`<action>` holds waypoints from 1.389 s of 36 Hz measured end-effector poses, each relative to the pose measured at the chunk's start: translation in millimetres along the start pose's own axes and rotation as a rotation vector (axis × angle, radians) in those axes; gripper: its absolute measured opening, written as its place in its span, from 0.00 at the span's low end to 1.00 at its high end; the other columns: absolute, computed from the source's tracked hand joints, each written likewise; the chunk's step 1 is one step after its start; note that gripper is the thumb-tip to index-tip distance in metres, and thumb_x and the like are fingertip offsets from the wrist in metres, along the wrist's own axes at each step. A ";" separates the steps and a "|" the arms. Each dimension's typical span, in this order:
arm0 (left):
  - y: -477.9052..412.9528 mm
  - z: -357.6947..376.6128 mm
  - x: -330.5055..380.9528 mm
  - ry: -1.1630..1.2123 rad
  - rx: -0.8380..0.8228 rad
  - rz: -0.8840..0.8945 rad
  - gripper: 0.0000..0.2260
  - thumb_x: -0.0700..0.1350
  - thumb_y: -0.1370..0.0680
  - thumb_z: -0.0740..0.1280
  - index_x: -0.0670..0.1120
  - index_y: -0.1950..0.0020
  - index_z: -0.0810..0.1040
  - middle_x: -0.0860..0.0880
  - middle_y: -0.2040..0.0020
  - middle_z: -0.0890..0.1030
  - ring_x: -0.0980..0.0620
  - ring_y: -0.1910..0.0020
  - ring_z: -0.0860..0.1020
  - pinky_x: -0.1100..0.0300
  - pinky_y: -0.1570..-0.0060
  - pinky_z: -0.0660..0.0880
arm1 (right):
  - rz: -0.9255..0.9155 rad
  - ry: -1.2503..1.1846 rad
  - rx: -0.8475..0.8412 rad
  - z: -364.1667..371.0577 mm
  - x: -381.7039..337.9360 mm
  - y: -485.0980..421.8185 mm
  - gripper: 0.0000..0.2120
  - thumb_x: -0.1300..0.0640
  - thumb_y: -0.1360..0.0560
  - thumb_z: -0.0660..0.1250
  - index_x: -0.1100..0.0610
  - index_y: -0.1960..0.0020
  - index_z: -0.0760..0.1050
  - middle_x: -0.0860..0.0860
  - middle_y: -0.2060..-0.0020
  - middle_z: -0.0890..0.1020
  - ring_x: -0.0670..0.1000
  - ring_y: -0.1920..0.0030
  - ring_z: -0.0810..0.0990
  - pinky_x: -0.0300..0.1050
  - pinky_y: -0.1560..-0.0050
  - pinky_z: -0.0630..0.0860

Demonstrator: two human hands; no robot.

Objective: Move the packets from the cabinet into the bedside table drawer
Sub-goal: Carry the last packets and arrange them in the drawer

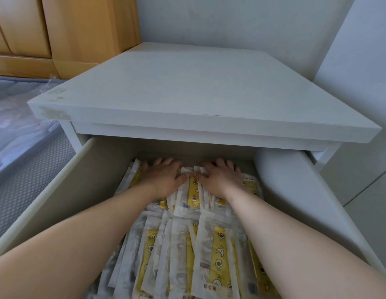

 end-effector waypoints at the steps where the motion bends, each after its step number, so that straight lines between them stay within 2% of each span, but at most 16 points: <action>1: -0.1 -0.1 -0.2 0.004 0.002 -0.001 0.24 0.61 0.20 0.47 0.53 0.26 0.59 0.51 0.26 0.60 0.47 0.27 0.57 0.42 0.29 0.49 | 0.000 0.007 0.008 -0.3 -0.2 0.6 0.26 0.37 0.21 0.47 0.47 0.27 0.61 0.54 0.29 0.63 0.58 0.30 0.58 0.53 0.32 0.56; 7: 3.7 -1.8 1.5 0.032 0.003 0.014 0.20 0.57 0.18 0.47 0.52 0.30 0.64 0.50 0.28 0.62 0.46 0.28 0.58 0.43 0.29 0.49 | 0.002 0.025 0.051 -3.7 -1.0 5.8 0.26 0.38 0.21 0.48 0.52 0.30 0.65 0.55 0.31 0.65 0.58 0.31 0.60 0.53 0.32 0.56; 11: 13.8 -19.9 3.0 0.055 0.060 0.019 0.21 0.55 0.18 0.47 0.53 0.25 0.57 0.51 0.23 0.56 0.47 0.25 0.52 0.45 0.27 0.45 | 0.020 -0.015 0.103 -16.2 3.0 16.9 0.27 0.38 0.21 0.49 0.50 0.27 0.59 0.53 0.27 0.61 0.58 0.28 0.57 0.57 0.28 0.51; 13: 22.0 -32.2 7.9 0.055 0.064 0.022 0.22 0.55 0.17 0.48 0.52 0.24 0.56 0.50 0.23 0.55 0.47 0.24 0.53 0.46 0.27 0.48 | 0.036 -0.071 0.112 -26.8 3.0 26.3 0.26 0.39 0.21 0.50 0.48 0.26 0.58 0.52 0.26 0.60 0.59 0.27 0.56 0.58 0.28 0.51; 17: 44.8 -51.9 24.1 0.066 -0.007 0.089 0.20 0.51 0.17 0.51 0.50 0.26 0.62 0.48 0.25 0.60 0.46 0.28 0.61 0.51 0.31 0.58 | 0.044 -0.067 0.063 -46.8 -3.7 53.4 0.24 0.43 0.20 0.51 0.49 0.26 0.60 0.52 0.26 0.59 0.59 0.27 0.55 0.58 0.28 0.52; 20: 67.2 -65.2 29.7 0.102 -0.068 0.148 0.19 0.49 0.17 0.52 0.47 0.27 0.65 0.45 0.26 0.63 0.46 0.28 0.63 0.54 0.31 0.60 | 0.048 -0.062 0.020 -58.7 -11.4 77.4 0.22 0.46 0.20 0.52 0.50 0.28 0.62 0.52 0.26 0.60 0.59 0.27 0.56 0.56 0.29 0.53; 25: 106.8 -90.0 27.7 0.187 -0.080 0.168 0.17 0.48 0.18 0.54 0.46 0.30 0.68 0.45 0.31 0.69 0.47 0.35 0.70 0.55 0.35 0.67 | 0.086 -0.126 -0.018 -70.0 -30.4 113.4 0.19 0.45 0.21 0.55 0.50 0.34 0.70 0.53 0.31 0.67 0.60 0.31 0.62 0.55 0.32 0.59; 29: 130.5 -98.8 26.3 0.247 -0.067 0.196 0.17 0.48 0.18 0.55 0.48 0.30 0.68 0.47 0.31 0.70 0.48 0.35 0.70 0.57 0.38 0.68 | 0.081 -0.170 -0.037 -76.9 -46.9 128.4 0.18 0.46 0.21 0.56 0.50 0.34 0.70 0.54 0.32 0.69 0.60 0.32 0.64 0.54 0.35 0.64; 34: 135.7 -89.3 20.9 0.310 -0.024 0.176 0.16 0.47 0.18 0.55 0.47 0.30 0.69 0.46 0.34 0.72 0.50 0.39 0.73 0.60 0.43 0.69 | 0.017 -0.283 -0.025 -75.2 -65.1 126.1 0.17 0.48 0.21 0.58 0.53 0.36 0.72 0.54 0.38 0.75 0.56 0.38 0.73 0.53 0.38 0.71; 40: 117.9 -72.2 8.4 0.297 0.003 0.136 0.16 0.46 0.18 0.56 0.49 0.31 0.69 0.48 0.34 0.73 0.51 0.39 0.73 0.62 0.45 0.69 | -0.010 -0.386 -0.003 -53.9 -59.2 101.3 0.13 0.50 0.21 0.59 0.54 0.40 0.74 0.52 0.45 0.80 0.53 0.46 0.78 0.51 0.43 0.75; 45: 102.5 -59.5 -5.2 0.328 0.009 0.052 0.15 0.47 0.18 0.57 0.49 0.32 0.71 0.47 0.37 0.75 0.51 0.41 0.74 0.63 0.47 0.68 | 0.025 -0.398 0.014 -31.5 -50.7 85.9 0.12 0.52 0.21 0.59 0.52 0.41 0.74 0.51 0.49 0.80 0.54 0.48 0.78 0.52 0.45 0.76; 50: 103.7 -55.8 -1.0 0.337 -0.059 -0.020 0.15 0.45 0.18 0.56 0.48 0.32 0.71 0.47 0.36 0.74 0.50 0.40 0.73 0.62 0.48 0.69 | 0.031 -0.405 -0.037 -36.9 -51.9 94.4 0.10 0.53 0.22 0.59 0.53 0.44 0.74 0.52 0.49 0.80 0.56 0.47 0.77 0.53 0.46 0.76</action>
Point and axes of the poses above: each hand's wrist, its own y-axis away from the middle knuckle, its own z-axis out of the palm, x = y × z, the point moved 7 cm from there along -y, towards the middle knuckle
